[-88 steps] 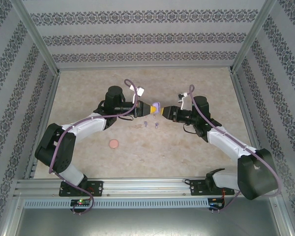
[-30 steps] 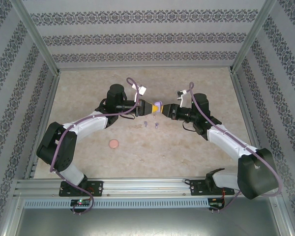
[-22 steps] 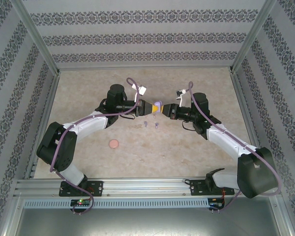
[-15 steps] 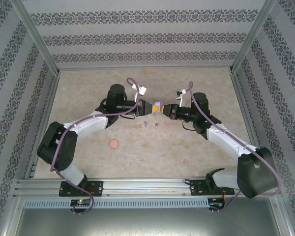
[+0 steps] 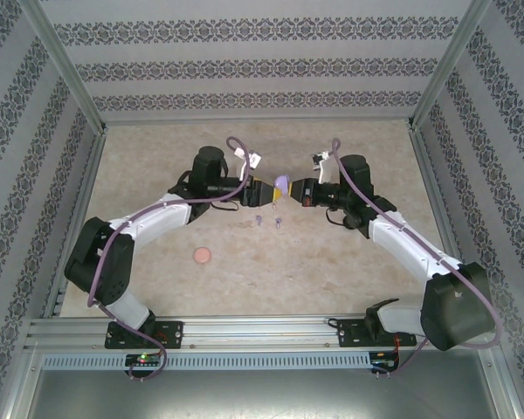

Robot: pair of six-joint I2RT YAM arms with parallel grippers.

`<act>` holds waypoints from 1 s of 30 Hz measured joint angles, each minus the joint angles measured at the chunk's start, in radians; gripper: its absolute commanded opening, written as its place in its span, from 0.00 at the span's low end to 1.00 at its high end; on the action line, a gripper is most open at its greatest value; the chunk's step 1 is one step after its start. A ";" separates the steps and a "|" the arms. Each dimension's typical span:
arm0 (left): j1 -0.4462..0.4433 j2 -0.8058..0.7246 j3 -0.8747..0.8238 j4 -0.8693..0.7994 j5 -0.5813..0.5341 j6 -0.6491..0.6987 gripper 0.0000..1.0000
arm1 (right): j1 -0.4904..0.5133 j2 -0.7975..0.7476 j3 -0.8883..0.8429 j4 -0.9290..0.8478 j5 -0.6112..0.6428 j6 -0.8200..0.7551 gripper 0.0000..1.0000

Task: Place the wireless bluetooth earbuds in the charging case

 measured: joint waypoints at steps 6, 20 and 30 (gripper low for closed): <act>0.042 -0.042 0.186 -0.335 0.000 0.236 0.69 | 0.001 0.038 0.106 -0.177 0.026 -0.159 0.00; 0.043 0.171 0.517 -1.014 0.059 0.693 0.61 | 0.093 0.142 0.366 -0.548 0.127 -0.514 0.00; 0.043 0.203 0.538 -1.096 0.129 0.760 0.56 | 0.152 0.190 0.383 -0.615 0.180 -0.566 0.00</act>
